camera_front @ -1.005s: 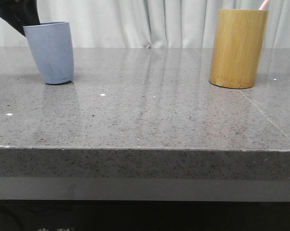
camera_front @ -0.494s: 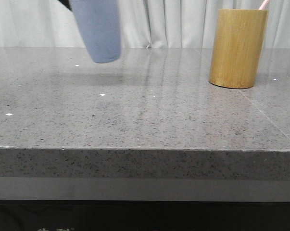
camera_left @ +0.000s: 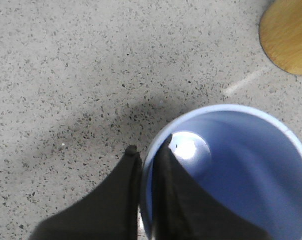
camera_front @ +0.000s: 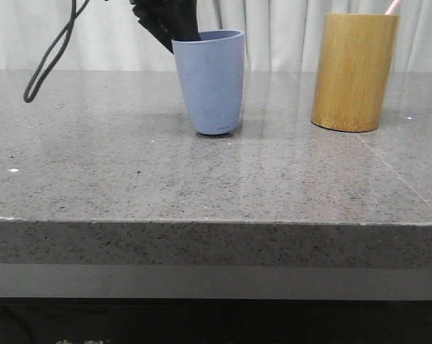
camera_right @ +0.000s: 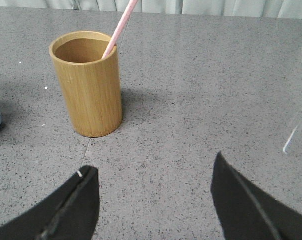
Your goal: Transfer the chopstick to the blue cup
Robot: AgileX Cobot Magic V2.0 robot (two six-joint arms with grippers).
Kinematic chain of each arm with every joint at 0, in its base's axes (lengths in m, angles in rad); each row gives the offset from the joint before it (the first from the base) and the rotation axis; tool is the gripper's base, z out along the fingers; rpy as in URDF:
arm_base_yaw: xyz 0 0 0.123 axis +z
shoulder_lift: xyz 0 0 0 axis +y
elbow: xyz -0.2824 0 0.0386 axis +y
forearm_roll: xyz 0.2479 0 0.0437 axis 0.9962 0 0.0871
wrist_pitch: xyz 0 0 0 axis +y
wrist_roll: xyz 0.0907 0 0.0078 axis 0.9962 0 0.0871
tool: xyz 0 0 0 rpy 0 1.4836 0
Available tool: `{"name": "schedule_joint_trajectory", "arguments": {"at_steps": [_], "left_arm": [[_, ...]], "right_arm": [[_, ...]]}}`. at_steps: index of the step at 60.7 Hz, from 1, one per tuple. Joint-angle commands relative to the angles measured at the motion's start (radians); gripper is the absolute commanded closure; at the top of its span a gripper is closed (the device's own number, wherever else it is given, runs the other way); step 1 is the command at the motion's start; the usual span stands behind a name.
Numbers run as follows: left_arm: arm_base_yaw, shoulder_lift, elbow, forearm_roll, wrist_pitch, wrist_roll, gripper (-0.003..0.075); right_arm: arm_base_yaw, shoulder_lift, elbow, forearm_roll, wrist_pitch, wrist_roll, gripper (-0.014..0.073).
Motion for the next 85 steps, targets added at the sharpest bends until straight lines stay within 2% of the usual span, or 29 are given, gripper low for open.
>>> {"name": "schedule_joint_trajectory", "arguments": {"at_steps": [1, 7, 17, 22, 34, 49, 59, 68, 85], "left_arm": [[-0.007, -0.058, -0.035, -0.006, -0.056, -0.001, 0.0738], [-0.007, -0.058, -0.035, -0.006, -0.056, -0.001, 0.0695], [-0.007, -0.058, -0.035, -0.006, -0.060, -0.001, 0.0482], [-0.007, -0.058, -0.035, -0.006, -0.062, -0.001, 0.0414], [-0.007, -0.058, -0.079, -0.006, -0.036, -0.003, 0.0404], [-0.005, -0.070, -0.208, -0.010, 0.026, -0.013, 0.0405], [0.010, -0.144, -0.194, -0.017, 0.026, -0.013, 0.0405], [0.043, -0.268, -0.063, -0.021, -0.010, -0.013, 0.0405], [0.109, -0.665, 0.468, -0.040, -0.302, -0.011, 0.0405]], "right_arm": [[-0.002, 0.008, -0.026, 0.002, -0.081, -0.008, 0.0094], [-0.002, 0.008, -0.026, 0.002, -0.081, -0.008, 0.0094], [-0.002, 0.008, -0.026, 0.002, -0.081, -0.008, 0.0094], [-0.002, 0.008, -0.026, 0.002, -0.081, -0.008, 0.0094], [-0.002, 0.008, -0.026, 0.023, -0.109, -0.008, 0.0094], [-0.002, 0.052, -0.031, 0.116, -0.184, -0.008, 0.0094], [-0.002, 0.106, -0.031, 0.166, -0.198, -0.008, 0.0094], [-0.002, 0.140, -0.031, 0.203, -0.263, -0.008, 0.0094], [-0.001, 0.230, -0.033, 0.274, -0.400, -0.008, 0.0094]]}}
